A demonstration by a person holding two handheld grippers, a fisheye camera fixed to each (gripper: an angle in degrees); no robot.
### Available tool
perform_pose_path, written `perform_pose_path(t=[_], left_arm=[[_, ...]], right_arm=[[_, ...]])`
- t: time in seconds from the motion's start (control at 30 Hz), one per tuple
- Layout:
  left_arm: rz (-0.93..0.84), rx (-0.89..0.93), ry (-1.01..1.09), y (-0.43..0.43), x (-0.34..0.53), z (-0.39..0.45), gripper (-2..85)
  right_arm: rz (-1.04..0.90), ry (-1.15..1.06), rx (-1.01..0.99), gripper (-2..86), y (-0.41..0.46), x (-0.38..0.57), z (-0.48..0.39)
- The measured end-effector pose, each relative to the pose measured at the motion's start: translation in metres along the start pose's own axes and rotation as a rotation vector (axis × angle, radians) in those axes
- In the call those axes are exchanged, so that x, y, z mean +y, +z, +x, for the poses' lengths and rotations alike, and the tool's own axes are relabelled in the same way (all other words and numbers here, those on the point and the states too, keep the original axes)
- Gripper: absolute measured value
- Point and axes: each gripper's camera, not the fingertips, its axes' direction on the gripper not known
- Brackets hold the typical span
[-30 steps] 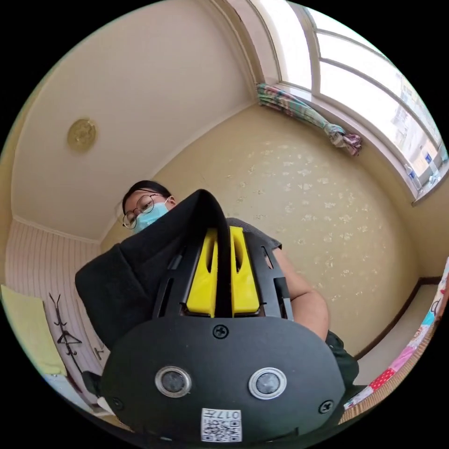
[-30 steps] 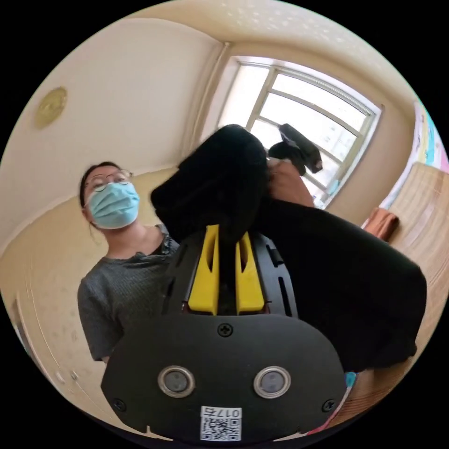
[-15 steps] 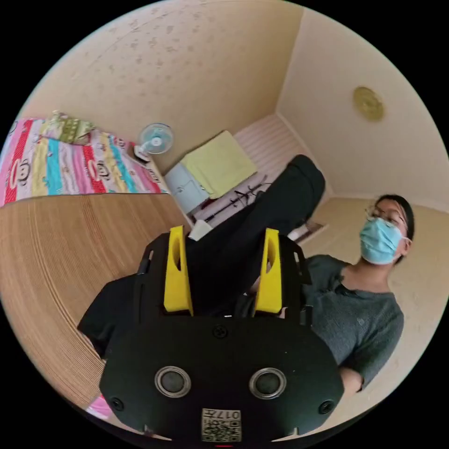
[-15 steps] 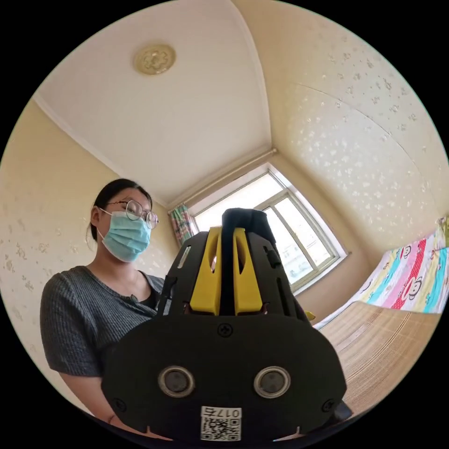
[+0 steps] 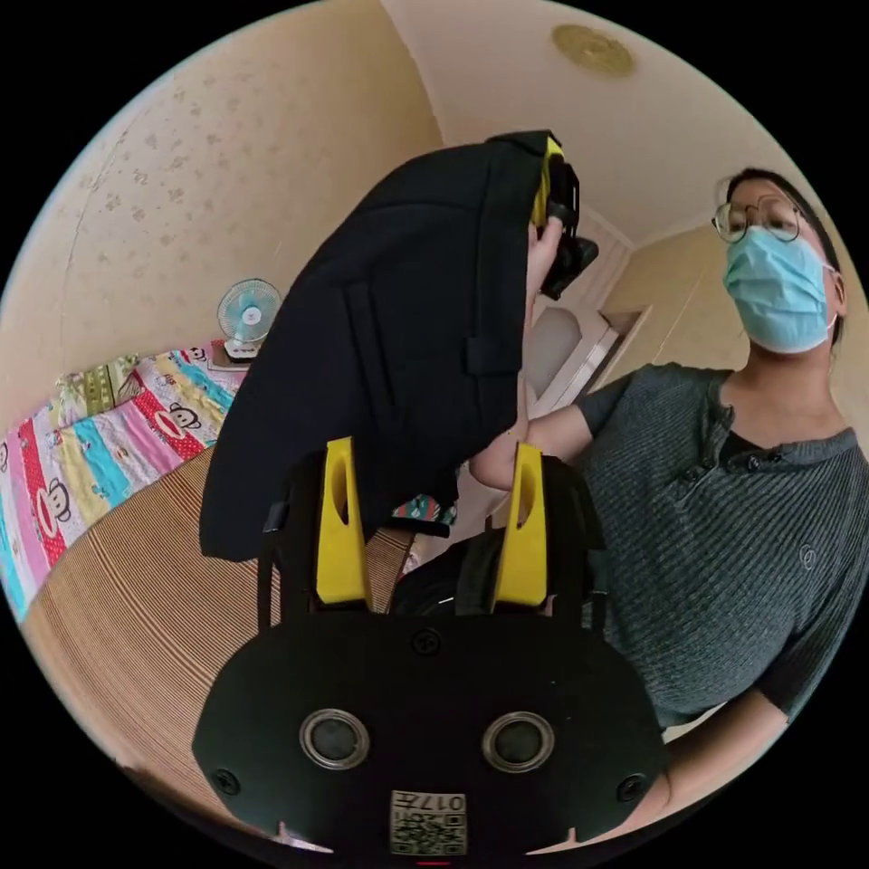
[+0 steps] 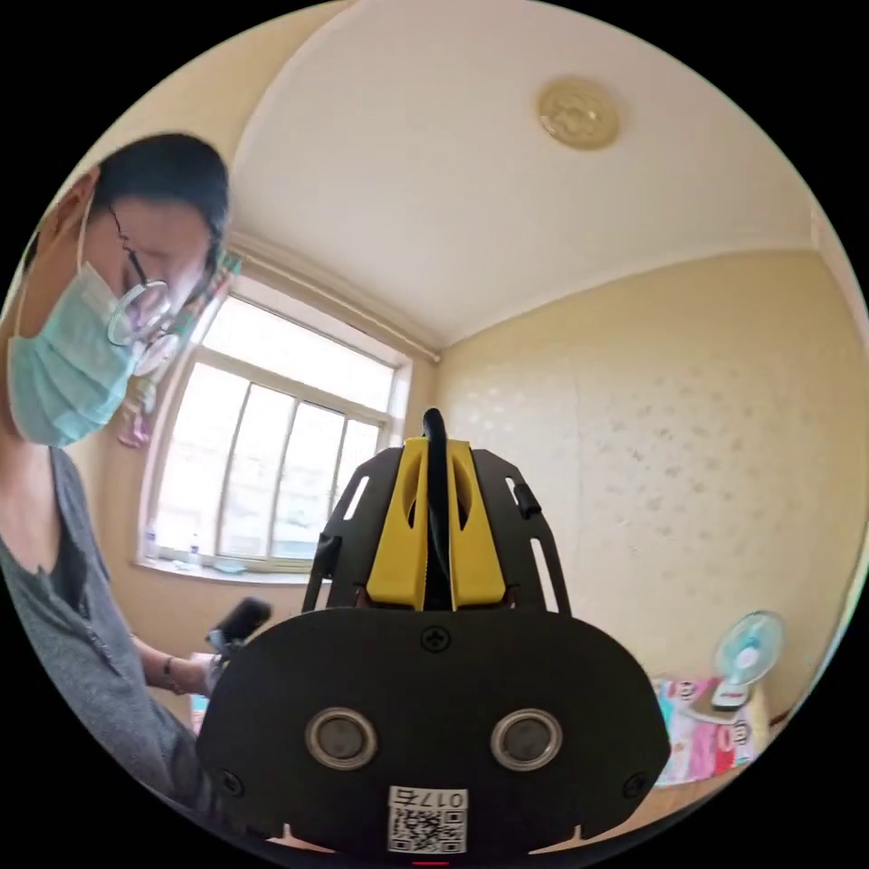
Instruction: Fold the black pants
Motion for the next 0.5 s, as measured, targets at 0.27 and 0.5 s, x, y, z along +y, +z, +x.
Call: perform_pose_path(t=[0.27, 0.5], left_arm=[[-0.058, -0.459, 0.096, 0.043, -0.037, 0.052, 24.7], [0.097, -0.982, 0.319, 0.07, -0.082, 0.1, 5.8]], right_arm=[[0.018, -0.227, 0.35, 2.0, 0.007, -0.053, -0.035], [-0.013, -0.306, 0.553, 2.0, 0.011, -0.069, -0.021]])
